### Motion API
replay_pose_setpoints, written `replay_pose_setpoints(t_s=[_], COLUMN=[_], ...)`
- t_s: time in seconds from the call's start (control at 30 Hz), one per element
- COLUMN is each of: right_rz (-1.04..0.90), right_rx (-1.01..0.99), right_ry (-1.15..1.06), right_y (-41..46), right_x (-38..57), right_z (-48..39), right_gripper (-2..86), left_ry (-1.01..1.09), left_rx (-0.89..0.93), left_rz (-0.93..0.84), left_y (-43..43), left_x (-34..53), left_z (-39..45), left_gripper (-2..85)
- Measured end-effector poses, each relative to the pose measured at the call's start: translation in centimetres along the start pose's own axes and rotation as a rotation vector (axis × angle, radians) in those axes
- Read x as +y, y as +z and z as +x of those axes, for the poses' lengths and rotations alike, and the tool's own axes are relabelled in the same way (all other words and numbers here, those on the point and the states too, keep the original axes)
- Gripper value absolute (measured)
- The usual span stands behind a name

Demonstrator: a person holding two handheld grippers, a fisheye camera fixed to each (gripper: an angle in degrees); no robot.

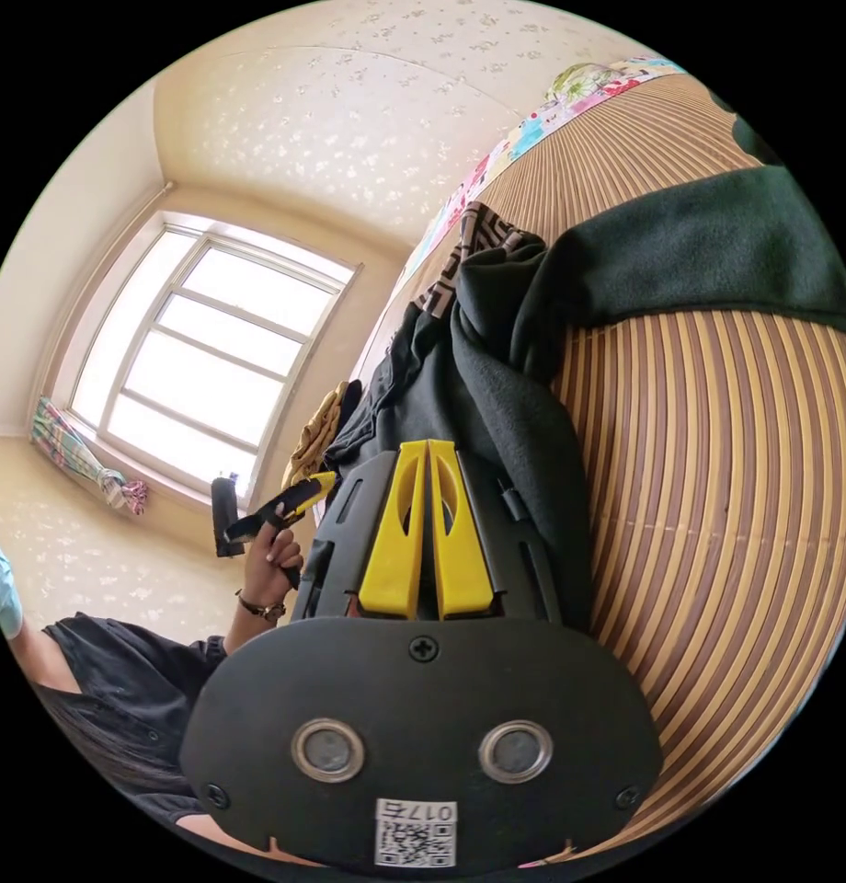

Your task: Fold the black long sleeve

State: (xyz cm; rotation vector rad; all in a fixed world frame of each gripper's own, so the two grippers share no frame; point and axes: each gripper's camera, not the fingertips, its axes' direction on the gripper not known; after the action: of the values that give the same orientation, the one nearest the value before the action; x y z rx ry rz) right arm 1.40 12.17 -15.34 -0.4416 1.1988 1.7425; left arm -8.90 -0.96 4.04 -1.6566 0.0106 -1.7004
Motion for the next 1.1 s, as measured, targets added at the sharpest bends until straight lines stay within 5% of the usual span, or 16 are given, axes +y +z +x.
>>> replay_pose_setpoints(t_s=[0.17, 0.33, 0.57, 0.73, 0.97, 1.1], right_rz=[0.027, -0.084, -0.162, -0.072, -0.014, 0.006], right_rx=[0.161, 0.425, 0.656, 0.622, 0.760, 0.832], right_ry=[0.032, -0.184, -0.342, -0.292, -0.241, -0.208], right_y=[2.1, 11.5, 21.5, 20.1, 18.9, 18.5], right_x=[0.6, 3.1, 5.3, 6.1, 7.4, 8.0], right_z=[-3.2, -12.2, -19.3, -21.1, -20.5, -19.8], right_gripper=[0.3, 0.3, 0.2, 0.3, 0.3, 0.4], left_ry=[0.191, -0.070, -0.202, -0.303, -0.300, -0.138], left_rx=[-0.268, 0.097, 0.345, 0.927, 1.125, 0.868], left_rz=[-0.017, -0.128, -0.194, 0.009, 0.044, 0.001], left_y=[0.7, 2.2, 2.5, -2.8, -5.4, -4.4], left_x=[-1.6, -6.6, -8.3, -5.4, -4.1, -4.0], left_z=[1.6, -7.7, -13.9, -16.8, -16.4, -13.3], left_gripper=[1.4, 0.1, -0.6, -0.8, -0.5, 1.3])
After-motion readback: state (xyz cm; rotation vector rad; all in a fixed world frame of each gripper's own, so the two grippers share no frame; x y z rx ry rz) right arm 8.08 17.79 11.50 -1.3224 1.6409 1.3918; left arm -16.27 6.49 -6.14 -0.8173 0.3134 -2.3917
